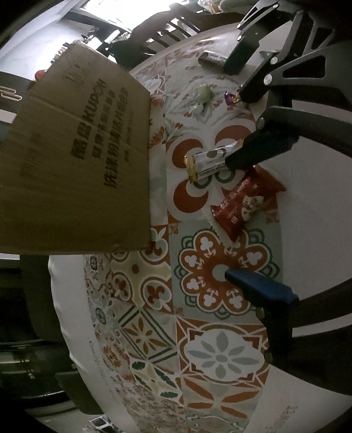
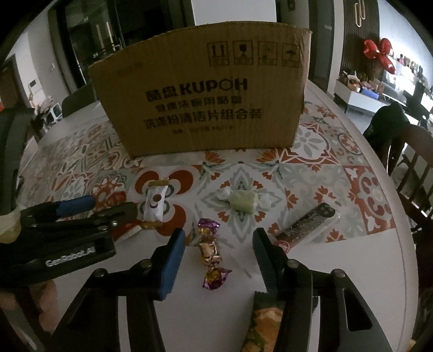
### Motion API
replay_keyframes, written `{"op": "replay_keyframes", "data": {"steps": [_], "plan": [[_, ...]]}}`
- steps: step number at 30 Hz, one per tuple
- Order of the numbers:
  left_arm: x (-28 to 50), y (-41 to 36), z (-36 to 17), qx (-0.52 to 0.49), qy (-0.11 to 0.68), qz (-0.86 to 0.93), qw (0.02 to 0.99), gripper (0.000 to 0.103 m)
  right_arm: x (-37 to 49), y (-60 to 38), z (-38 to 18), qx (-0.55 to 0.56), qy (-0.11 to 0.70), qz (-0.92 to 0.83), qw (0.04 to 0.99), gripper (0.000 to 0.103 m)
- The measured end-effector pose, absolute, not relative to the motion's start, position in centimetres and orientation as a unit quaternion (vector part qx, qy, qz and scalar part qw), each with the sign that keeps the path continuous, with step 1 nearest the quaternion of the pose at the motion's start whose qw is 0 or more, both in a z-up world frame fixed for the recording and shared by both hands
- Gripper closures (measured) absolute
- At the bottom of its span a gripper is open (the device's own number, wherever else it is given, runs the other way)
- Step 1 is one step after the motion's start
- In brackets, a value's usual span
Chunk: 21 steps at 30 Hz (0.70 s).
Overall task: Organize snacks
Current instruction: 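Grasp the red packet with left gripper while right grasps the purple candies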
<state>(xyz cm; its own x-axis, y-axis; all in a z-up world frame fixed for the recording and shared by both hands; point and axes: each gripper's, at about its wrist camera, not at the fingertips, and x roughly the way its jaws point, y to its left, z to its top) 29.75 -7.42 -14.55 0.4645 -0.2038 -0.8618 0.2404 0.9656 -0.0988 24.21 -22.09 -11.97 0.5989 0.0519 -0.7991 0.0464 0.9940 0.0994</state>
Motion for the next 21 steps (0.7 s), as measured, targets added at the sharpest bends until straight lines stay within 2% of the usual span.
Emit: {"op": "replay_keyframes", "data": {"steps": [3, 5, 7, 9, 10, 12, 16, 21], "plan": [[29.8, -7.6, -14.6, 0.019, 0.497, -0.128, 0.858, 0.038, 24.4, -22.0, -12.3, 0.056, 0.452, 0.005, 0.890, 0.060], [29.9, -7.6, -14.5, 0.023, 0.495, -0.127, 0.859, 0.047, 24.5, -21.9, -12.6, 0.057, 0.457, 0.010, 0.887, 0.063], [29.9, -7.6, -14.5, 0.021, 0.494, -0.128, 0.860, 0.050, 24.5, -22.0, -12.9, 0.058, 0.460, 0.011, 0.886, 0.069], [29.8, -7.6, -14.4, 0.021, 0.492, -0.130, 0.860, 0.052, 24.6, -22.0, -13.1, 0.060, 0.463, 0.012, 0.884, 0.079], [29.8, -7.5, -14.4, 0.021, 0.491, -0.131, 0.861, 0.060, 24.6, -22.0, -13.1, 0.061, 0.464, 0.013, 0.884, 0.080], [29.7, -7.5, -14.4, 0.027, 0.488, -0.131, 0.862, 0.065, 24.6, -22.0, -13.1, 0.062, 0.463, 0.011, 0.884, 0.084], [29.5, -7.3, -14.2, 0.031, 0.486, -0.144, 0.861, 0.070, 24.6, -21.9, -12.8, 0.062, 0.459, 0.010, 0.886, 0.084], [28.5, -7.3, -13.5, 0.033, 0.481, -0.161, 0.861, 0.070, 24.3, -21.7, -12.1, 0.062, 0.449, 0.016, 0.891, 0.085]]}}
